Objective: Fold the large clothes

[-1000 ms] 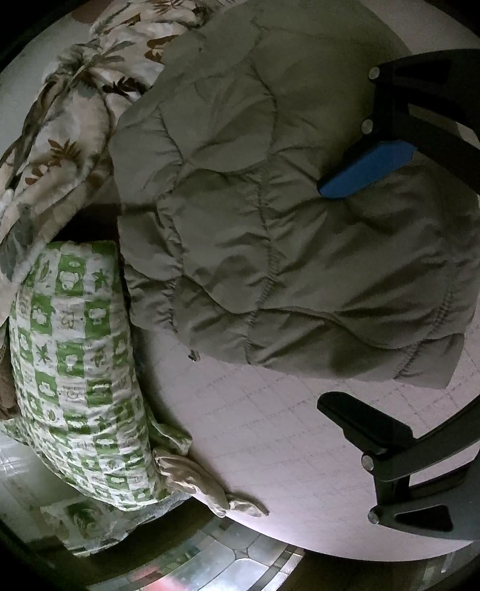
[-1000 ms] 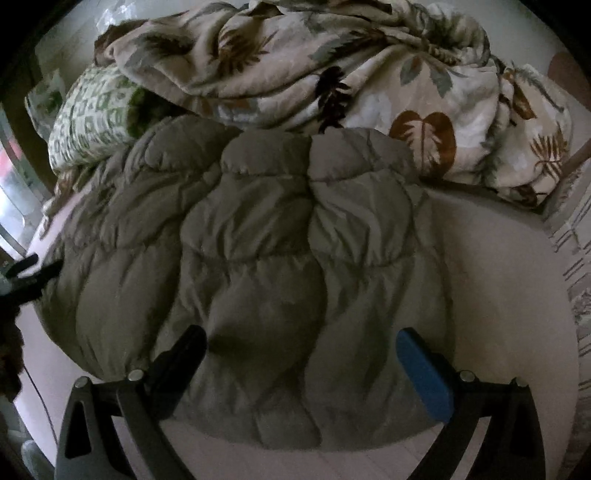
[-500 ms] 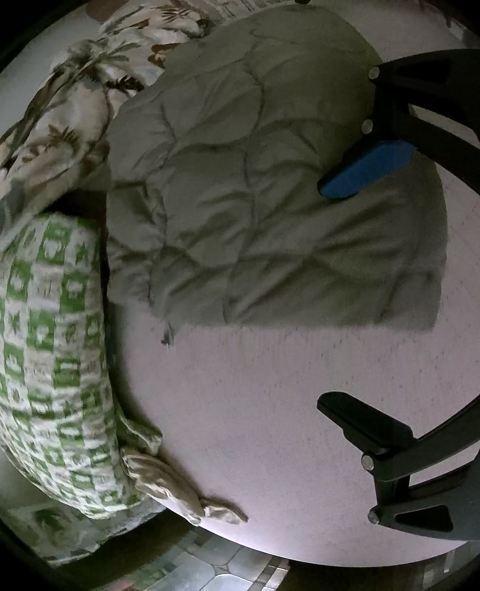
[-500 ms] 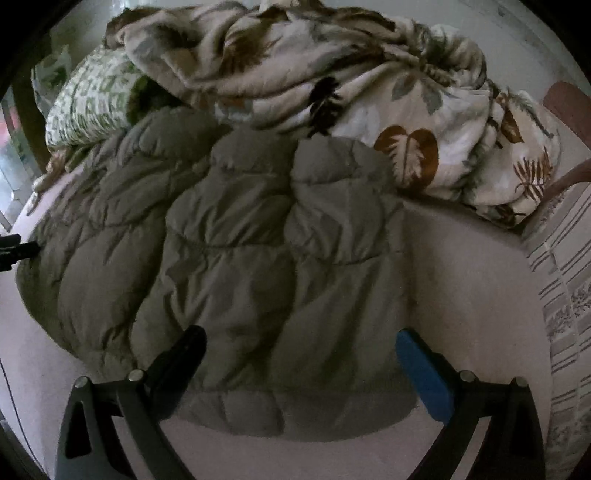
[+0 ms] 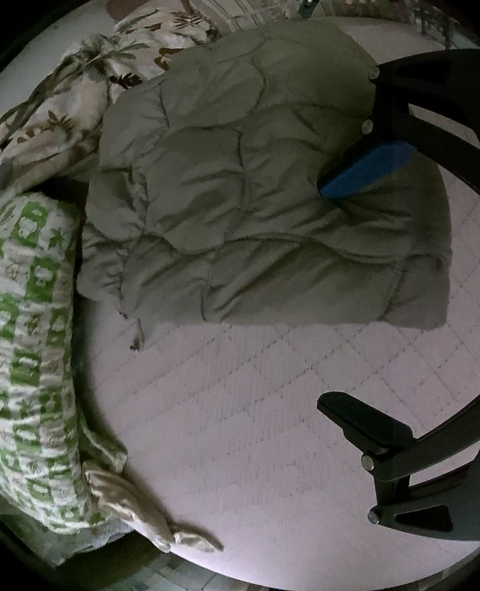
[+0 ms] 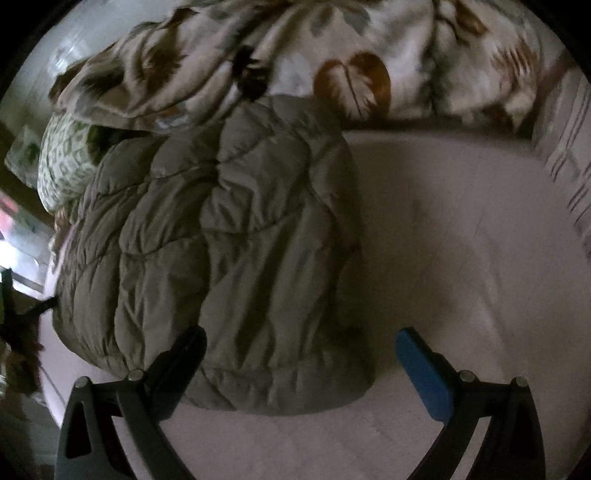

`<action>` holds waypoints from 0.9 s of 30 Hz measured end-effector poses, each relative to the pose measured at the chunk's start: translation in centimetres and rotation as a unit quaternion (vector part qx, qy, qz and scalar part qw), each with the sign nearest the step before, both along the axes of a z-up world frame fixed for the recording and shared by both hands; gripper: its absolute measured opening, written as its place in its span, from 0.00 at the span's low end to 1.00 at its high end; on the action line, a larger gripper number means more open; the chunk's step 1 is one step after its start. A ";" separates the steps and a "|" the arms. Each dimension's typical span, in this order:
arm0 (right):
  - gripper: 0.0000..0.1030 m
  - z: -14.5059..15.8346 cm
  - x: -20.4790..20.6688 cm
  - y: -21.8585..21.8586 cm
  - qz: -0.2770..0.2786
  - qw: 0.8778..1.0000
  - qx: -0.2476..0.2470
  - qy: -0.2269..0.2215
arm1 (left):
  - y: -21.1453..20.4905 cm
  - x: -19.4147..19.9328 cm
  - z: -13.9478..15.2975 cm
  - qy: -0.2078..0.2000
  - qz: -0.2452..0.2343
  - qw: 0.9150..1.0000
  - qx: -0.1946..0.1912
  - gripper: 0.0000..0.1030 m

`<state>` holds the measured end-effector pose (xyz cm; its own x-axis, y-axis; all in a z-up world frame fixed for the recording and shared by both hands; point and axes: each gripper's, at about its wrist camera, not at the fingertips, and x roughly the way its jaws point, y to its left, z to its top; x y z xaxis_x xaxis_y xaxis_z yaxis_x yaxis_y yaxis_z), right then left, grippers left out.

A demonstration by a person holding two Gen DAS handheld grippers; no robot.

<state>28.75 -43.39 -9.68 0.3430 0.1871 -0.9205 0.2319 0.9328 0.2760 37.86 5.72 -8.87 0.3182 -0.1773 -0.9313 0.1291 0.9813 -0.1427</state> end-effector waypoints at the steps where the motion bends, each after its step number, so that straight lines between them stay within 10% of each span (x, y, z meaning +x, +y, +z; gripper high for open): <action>1: 1.00 -0.3 0.1 -0.4 -0.003 1.000 0.001 0.007 | -0.3 0.0 -0.1 0.001 -0.005 1.000 0.001 1.00; 22: 1.00 -11.8 6.5 -4.2 -0.008 0.956 0.283 0.073 | -3.1 2.9 -5.7 0.020 -0.071 0.997 -0.027 1.00; 27: 1.00 -12.2 7.2 -3.7 0.008 0.959 0.273 0.078 | -3.4 2.7 -6.1 0.009 -0.079 0.997 -0.018 1.00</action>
